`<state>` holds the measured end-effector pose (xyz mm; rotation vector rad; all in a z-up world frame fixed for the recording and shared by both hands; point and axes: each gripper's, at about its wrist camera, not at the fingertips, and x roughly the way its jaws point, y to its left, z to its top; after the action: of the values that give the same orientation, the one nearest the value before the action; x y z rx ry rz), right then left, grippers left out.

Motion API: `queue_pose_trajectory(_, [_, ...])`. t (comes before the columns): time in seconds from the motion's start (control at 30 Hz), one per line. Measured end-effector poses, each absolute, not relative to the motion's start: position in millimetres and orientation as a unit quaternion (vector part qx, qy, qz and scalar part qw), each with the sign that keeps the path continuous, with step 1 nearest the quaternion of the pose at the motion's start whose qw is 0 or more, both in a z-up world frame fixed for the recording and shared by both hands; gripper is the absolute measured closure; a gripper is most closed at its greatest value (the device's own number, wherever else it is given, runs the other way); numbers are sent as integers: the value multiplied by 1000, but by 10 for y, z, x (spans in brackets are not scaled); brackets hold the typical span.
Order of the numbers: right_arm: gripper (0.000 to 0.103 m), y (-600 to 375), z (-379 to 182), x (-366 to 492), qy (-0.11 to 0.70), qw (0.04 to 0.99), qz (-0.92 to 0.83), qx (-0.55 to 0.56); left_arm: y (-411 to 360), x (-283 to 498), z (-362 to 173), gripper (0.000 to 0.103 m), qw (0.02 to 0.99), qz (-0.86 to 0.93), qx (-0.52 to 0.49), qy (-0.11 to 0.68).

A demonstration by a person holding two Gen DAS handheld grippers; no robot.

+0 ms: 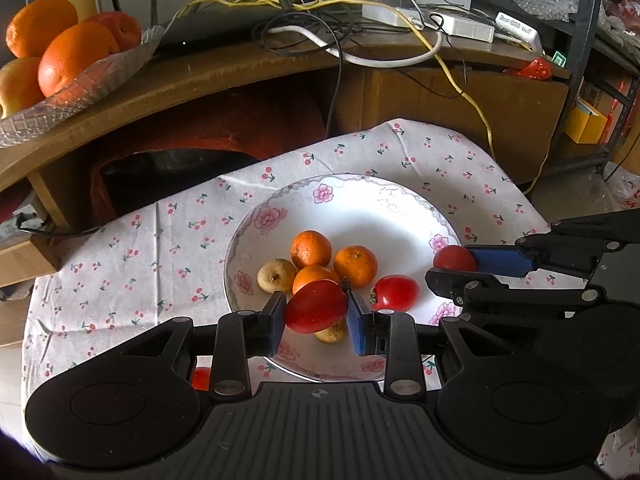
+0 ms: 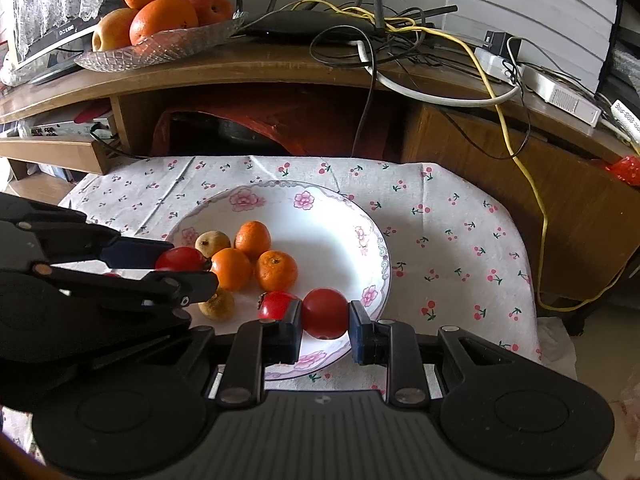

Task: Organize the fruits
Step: 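Lower the red tomato into the bowl with the right tool while the left tool lowers its tomato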

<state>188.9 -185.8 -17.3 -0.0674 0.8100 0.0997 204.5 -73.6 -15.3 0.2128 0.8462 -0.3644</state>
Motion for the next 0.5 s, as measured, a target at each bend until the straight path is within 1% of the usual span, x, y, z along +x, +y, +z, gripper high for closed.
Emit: queue_pose_trajectory(0.5, [76, -1834, -276, 1982, 399, 915, 44, -39, -731, 2138, -266, 64, 887, -166, 93, 420])
